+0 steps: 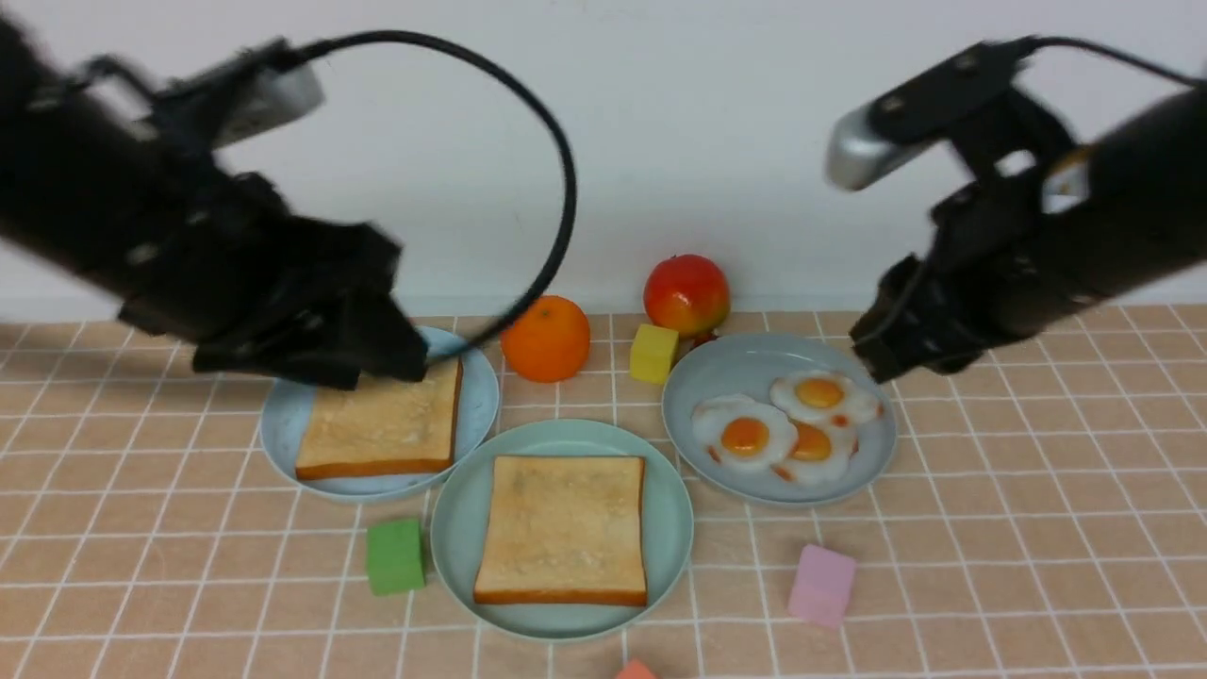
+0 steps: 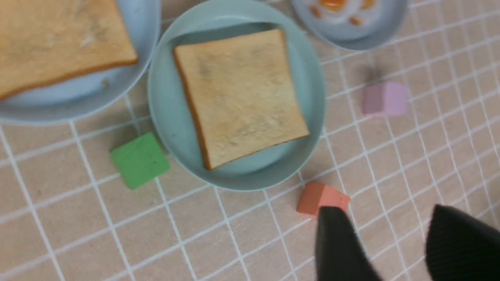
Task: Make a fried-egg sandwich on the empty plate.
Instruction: Use the right arm to grab a fried egg
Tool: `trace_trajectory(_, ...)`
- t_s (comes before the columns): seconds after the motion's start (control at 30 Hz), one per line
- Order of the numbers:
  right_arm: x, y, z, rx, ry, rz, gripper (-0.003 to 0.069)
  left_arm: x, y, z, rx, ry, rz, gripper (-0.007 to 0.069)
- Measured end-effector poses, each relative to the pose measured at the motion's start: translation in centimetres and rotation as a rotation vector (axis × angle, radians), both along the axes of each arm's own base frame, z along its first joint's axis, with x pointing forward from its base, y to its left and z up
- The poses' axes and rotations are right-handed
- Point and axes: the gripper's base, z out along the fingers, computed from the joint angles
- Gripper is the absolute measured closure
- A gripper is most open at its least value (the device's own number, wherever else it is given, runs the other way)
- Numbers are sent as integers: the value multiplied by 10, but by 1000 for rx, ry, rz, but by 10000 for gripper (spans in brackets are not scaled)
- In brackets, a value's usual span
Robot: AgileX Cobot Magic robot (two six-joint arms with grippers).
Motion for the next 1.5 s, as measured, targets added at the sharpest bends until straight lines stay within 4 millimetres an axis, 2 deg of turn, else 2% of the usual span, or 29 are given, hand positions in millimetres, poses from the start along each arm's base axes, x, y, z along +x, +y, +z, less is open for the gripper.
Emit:
trace_trajectory(0.13,33,12,-12,-89,82,36,418,-28,2,-2,9,-161,-116,473)
trace_trajectory(0.17,47,16,-21,-117,116,57,418,-36,2,-8,3,-187,-149,522)
trace_trajectory(0.2,48,16,-18,-116,110,60,418,-37,2,-9,1,-190,-155,531)
trace_trajectory(0.27,77,17,-32,-133,140,96,418,-46,0,-19,-32,-205,-203,620)
trace_trajectory(0.3,84,17,-38,-135,154,103,418,-47,-1,-21,-37,-203,-210,631)
trace_trajectory(0.33,101,15,-48,-118,174,126,418,-48,-3,-26,-58,-195,-229,638)
trace_trajectory(0.4,126,9,-61,-101,174,162,418,-50,-4,-29,-73,-185,-247,638)
trace_trajectory(0.43,130,8,-64,-100,171,169,418,-50,-4,-29,-76,-184,-249,638)
trace_trajectory(0.47,147,2,-70,-106,143,192,418,-51,-5,-29,-83,-184,-253,638)
trace_trajectory(0.57,168,1,-86,-133,116,237,418,-51,-5,-29,-87,-184,-253,638)
trace_trajectory(0.7,179,11,-98,-130,111,259,398,-51,-5,-29,-90,-182,-254,638)
trace_trajectory(0.9,179,26,-122,-132,166,293,317,-52,-5,-29,-97,-168,-250,638)
trace_trajectory(1.07,179,28,-133,-139,205,307,268,-52,-5,-30,-96,-160,-254,638)
trace_trajectory(1.37,184,29,-154,-145,215,304,271,-53,-5,-30,-92,-148,-252,638)
trace_trajectory(1.5,187,31,-163,-134,214,304,324,-53,-5,-31,-88,-139,-251,638)
